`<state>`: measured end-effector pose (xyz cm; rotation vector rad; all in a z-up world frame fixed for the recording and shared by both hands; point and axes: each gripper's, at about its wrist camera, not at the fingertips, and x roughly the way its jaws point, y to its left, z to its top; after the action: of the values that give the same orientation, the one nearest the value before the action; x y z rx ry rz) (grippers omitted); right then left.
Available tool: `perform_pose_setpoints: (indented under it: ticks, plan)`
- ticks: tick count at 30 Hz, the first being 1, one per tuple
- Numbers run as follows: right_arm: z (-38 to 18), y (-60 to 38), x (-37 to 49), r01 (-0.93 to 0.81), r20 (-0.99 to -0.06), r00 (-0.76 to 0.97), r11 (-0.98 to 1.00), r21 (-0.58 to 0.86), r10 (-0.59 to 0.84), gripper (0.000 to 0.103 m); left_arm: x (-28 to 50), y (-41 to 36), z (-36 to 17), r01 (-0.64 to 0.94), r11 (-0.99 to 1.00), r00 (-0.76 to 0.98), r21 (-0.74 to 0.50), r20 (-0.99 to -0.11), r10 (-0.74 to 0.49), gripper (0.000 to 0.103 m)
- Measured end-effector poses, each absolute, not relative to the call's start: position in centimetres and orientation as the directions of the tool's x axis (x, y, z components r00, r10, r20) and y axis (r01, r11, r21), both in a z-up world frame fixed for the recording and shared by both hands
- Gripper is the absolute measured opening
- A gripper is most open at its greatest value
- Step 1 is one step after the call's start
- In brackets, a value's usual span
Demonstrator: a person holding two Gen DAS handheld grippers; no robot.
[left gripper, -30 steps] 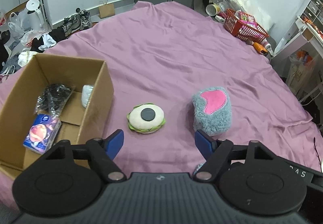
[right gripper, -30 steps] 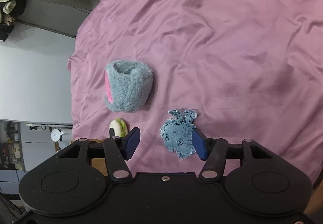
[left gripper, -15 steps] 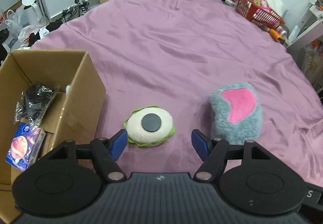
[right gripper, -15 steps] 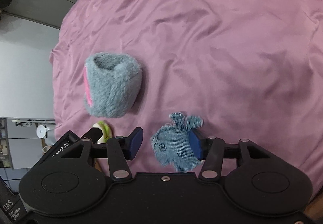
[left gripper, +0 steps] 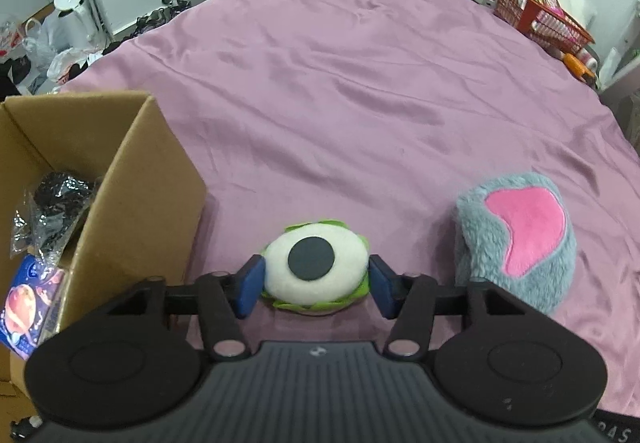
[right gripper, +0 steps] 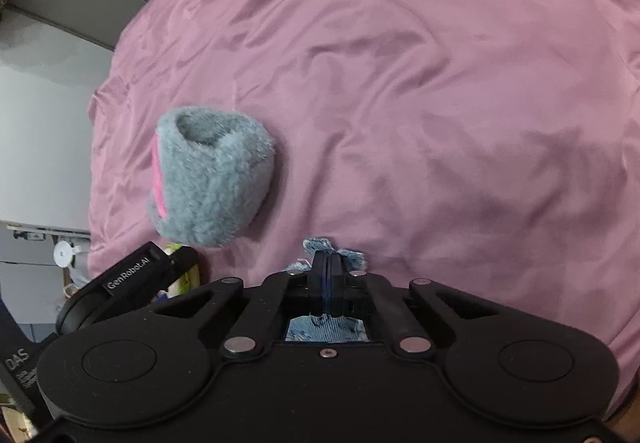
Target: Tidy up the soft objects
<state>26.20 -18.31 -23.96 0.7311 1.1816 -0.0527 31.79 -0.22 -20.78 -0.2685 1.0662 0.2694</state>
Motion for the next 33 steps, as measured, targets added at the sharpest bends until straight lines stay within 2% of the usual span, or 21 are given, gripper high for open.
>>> perform_pose_setpoints:
  ticks: [3,10,13,14,16,17,20,22,23,24,27,28,29,33]
  plan:
    - [-23.4,-18.6,26.0,0.391,-0.830,0.427,0.755,0.526,0.358,0.000,31.6,-0.2,-20.2,-0.345,0.934,0.472,-0.094,-0.877,0.086,0.045]
    - [-22.3,-19.3,25.4,0.387,-0.804,0.453,0.728,0.566,0.385,0.000,30.1,-0.1,-17.8,-0.340,0.934,0.507,-0.115,-0.858,0.079,0.044]
    - [-22.8,-19.7,25.3,0.410,-0.814,0.400,0.713,0.569,0.420,0.022,29.2,0.0,-17.0,-0.342,0.932,0.513,-0.123,-0.855,0.076,0.044]
    - [-22.7,-19.6,25.2,0.414,-0.826,0.397,0.725,0.550,0.400,0.047,29.0,0.1,-16.8,-0.342,0.931,0.516,-0.125,-0.854,0.074,0.044]
    - [-22.3,-19.1,24.9,0.403,-0.846,0.409,0.764,0.505,0.343,0.070,28.3,0.2,-16.4,-0.344,0.929,0.522,-0.134,-0.850,0.071,0.044]
    - [-22.3,-18.8,25.0,0.392,-0.851,0.406,0.778,0.492,0.333,0.070,28.0,0.3,-16.1,-0.345,0.928,0.524,-0.138,-0.849,0.069,0.044]
    - [-23.1,-17.8,25.4,0.364,-0.859,0.381,0.799,0.478,0.341,0.068,27.0,0.6,-15.5,-0.350,0.926,0.529,-0.144,-0.846,0.068,0.044]
    - [-23.4,-16.7,25.5,0.335,-0.875,0.377,0.836,0.435,0.304,0.058,26.2,0.9,-14.9,-0.353,0.923,0.534,-0.150,-0.843,0.067,0.044]
    - [-23.4,-16.2,25.5,0.316,-0.878,0.381,0.852,0.419,0.290,0.036,25.9,1.0,-14.6,-0.353,0.923,0.538,-0.152,-0.840,0.067,0.044]
    - [-23.4,-15.9,25.5,0.302,-0.879,0.381,0.860,0.410,0.286,0.024,25.5,1.1,-14.2,-0.352,0.923,0.543,-0.154,-0.837,0.067,0.044]
    - [-22.9,-16.0,25.0,0.293,-0.875,0.401,0.867,0.404,0.272,0.011,24.4,1.4,-13.2,-0.346,0.924,0.558,-0.164,-0.827,0.062,0.044]
    - [-22.5,-16.0,24.8,0.285,-0.868,0.414,0.867,0.409,0.273,0.010,24.0,1.5,-12.8,-0.345,0.923,0.564,-0.168,-0.823,0.061,0.044]
    - [-22.3,-16.1,24.7,0.280,-0.862,0.423,0.865,0.417,0.279,0.000,23.7,1.7,-12.4,-0.343,0.923,0.571,-0.173,-0.819,0.059,0.044]
    - [-20.8,-15.8,23.7,0.231,-0.833,0.466,0.868,0.439,0.297,0.000,22.1,2.4,-11.1,-0.339,0.921,0.595,-0.189,-0.802,0.055,0.044]
